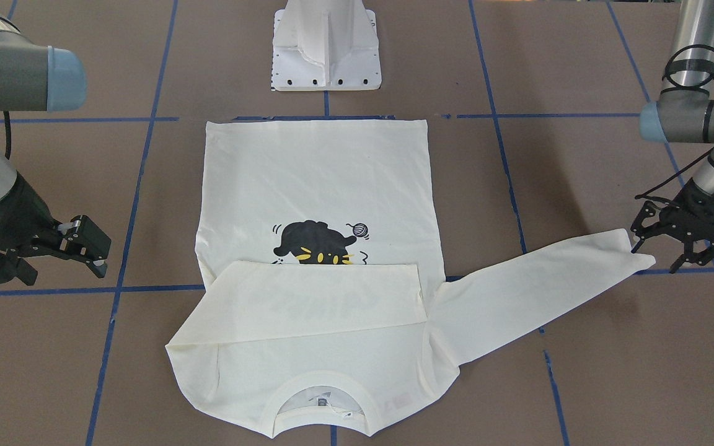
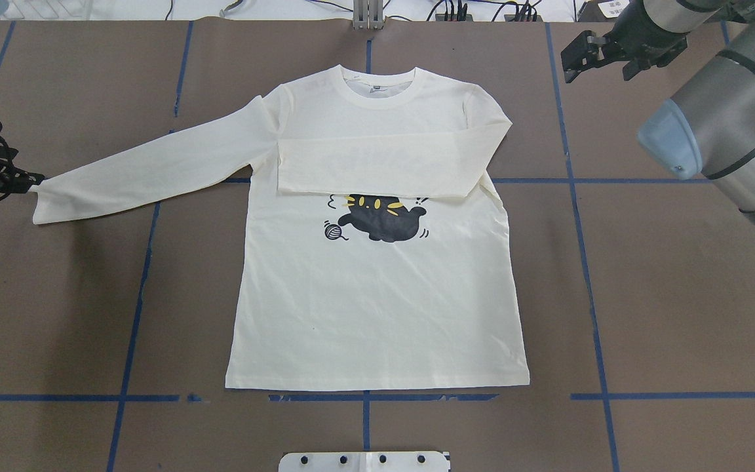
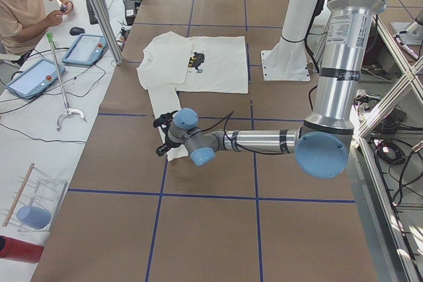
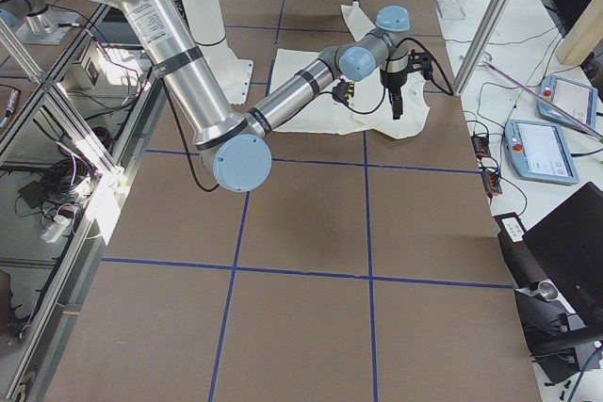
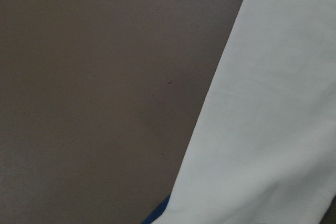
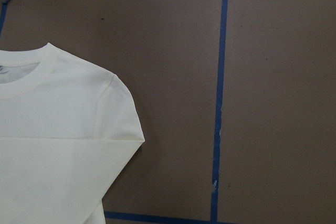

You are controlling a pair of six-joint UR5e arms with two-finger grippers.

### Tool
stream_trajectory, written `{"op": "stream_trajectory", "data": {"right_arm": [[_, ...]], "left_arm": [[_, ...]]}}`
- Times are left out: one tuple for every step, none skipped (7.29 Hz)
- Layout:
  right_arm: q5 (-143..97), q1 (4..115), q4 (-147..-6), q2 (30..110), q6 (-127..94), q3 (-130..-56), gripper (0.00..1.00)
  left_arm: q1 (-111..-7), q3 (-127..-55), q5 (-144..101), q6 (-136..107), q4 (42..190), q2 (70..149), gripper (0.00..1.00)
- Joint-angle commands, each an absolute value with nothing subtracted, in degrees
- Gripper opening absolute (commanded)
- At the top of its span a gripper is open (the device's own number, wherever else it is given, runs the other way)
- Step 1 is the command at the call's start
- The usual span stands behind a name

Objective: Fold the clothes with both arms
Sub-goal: 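Release the sleeve and raise the right gripper away from the shirt, then grasp the cuff of the other sleeve with the left gripper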

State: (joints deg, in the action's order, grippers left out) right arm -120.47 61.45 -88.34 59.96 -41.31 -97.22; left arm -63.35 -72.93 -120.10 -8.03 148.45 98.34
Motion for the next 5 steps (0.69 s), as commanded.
{"op": "stream_trajectory", "data": {"right_arm": [[-120.5,61.6,-88.3,60.2,-41.2,-97.6,1.0],[-120.5,61.6,-88.2,60.3,-41.2,-97.6,1.0],[-120.5,61.6,-88.2,60.6,-41.2,-97.6,1.0],[-120.4,61.6,-88.2,60.6,-41.2,-97.9,1.0],[-120.3,61.6,-88.2,60.6,-41.2,-97.9,1.0]], "left_arm": [[-66.1,-69.2,-123.1,-8.0,148.6,100.5,0.68],[-66.2,-68.9,-123.1,-8.1,148.8,100.2,0.68],[-66.1,-67.3,-123.1,-8.1,150.6,100.3,0.68],[-66.1,-64.6,-123.2,-8.4,154.4,100.4,0.68],[-66.1,-64.5,-125.0,-8.5,154.9,100.3,0.68]]}}
